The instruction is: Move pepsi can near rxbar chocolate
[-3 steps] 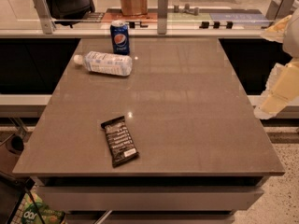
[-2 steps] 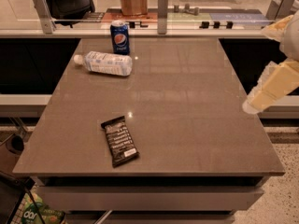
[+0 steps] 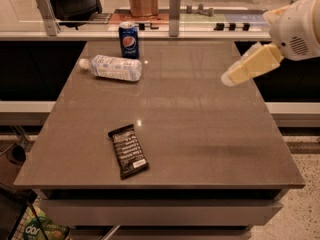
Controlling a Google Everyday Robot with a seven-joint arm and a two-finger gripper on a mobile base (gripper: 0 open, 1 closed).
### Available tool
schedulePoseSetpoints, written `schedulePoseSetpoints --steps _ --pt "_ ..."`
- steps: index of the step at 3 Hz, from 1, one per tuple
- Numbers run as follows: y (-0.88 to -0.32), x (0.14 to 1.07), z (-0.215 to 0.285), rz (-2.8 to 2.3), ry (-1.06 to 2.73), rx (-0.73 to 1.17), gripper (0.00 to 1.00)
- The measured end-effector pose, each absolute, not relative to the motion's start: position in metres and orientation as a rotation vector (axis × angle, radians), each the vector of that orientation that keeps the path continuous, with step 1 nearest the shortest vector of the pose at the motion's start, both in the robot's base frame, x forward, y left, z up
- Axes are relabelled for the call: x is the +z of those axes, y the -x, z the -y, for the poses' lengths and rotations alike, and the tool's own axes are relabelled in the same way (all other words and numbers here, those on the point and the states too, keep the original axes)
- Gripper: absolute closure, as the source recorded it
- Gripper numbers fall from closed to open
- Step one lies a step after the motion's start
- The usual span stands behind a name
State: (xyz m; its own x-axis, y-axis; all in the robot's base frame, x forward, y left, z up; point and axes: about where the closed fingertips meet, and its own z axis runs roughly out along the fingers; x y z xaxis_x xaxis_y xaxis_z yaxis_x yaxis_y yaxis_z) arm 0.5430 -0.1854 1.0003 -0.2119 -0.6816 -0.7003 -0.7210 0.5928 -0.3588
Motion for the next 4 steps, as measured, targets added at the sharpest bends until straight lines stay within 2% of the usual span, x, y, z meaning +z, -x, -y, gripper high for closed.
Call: schedulePoseSetpoints --steps 3,4 --pt "-0.649 0.982 0.121 -1.775 0.996 0.297 0.00" --pt "-0.649 0.982 0.120 -1.777 0.992 0.295 0.00"
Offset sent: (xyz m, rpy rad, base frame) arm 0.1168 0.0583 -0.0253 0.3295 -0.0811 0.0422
